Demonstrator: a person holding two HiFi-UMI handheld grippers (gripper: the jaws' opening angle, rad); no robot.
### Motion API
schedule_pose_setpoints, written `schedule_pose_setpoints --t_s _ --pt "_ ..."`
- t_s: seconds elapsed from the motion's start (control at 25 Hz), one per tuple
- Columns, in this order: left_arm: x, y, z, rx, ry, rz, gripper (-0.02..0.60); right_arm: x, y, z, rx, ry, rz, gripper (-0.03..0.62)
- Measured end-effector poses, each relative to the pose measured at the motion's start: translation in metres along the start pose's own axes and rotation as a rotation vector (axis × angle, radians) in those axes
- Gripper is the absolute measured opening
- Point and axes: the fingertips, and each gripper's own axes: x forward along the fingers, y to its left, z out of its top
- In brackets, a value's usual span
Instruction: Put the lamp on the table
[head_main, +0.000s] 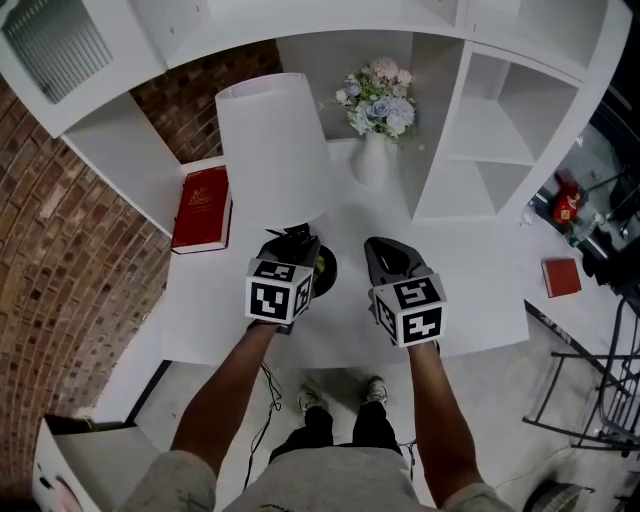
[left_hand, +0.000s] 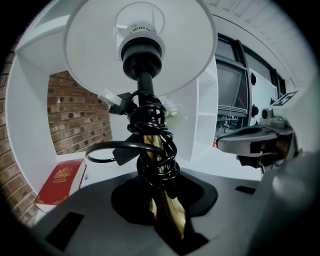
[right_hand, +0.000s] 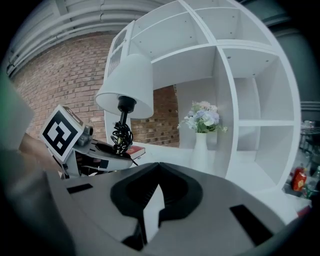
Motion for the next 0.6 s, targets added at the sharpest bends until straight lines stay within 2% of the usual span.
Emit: schedule_pose_setpoints --t_s 0.28,0.6 --pt "0.033 -0.006 -0.004 0.03 -0.004 0.004 0.101 0.018 -0.023 -0.014 0.004 -0.002 0.003 0.003" --pt "0.073 -0.007 -0.005 0.079 -0.045 0.022 0.1 0.037 -0.038 -0.038 -0.004 0.031 0.047 0.003"
